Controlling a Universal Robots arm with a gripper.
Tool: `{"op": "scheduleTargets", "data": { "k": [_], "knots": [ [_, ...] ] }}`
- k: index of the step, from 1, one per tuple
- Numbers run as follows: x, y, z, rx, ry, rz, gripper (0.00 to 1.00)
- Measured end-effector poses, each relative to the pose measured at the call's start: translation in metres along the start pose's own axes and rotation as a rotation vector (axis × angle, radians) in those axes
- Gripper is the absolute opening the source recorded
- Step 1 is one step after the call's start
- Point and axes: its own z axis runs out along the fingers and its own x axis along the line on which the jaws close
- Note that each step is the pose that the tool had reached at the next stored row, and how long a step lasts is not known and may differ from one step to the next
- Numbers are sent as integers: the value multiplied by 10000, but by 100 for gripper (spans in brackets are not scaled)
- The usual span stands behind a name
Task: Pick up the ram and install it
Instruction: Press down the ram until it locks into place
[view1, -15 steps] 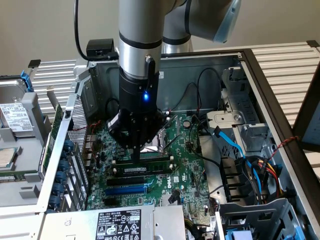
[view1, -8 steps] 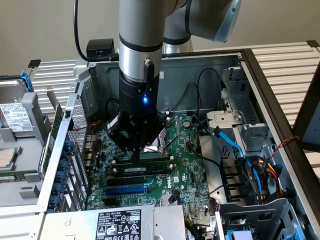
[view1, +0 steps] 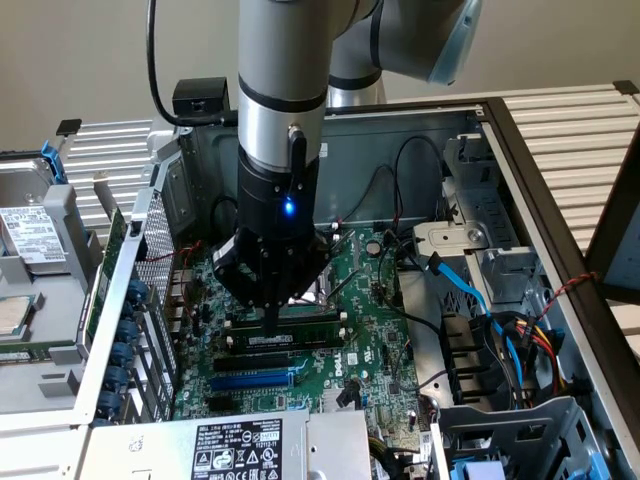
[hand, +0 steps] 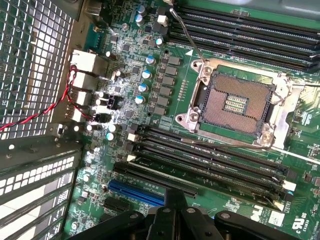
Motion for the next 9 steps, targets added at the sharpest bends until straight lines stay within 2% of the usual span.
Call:
{"op": "scheduleTargets", "data": {
  "k": [2,3,9],
  "knots": [
    [4,-18,3,-22,15,117,11],
    [7,-36,5,-54,31,288,11],
    [8,-37,5,-56,31,296,11]
  ]
}}
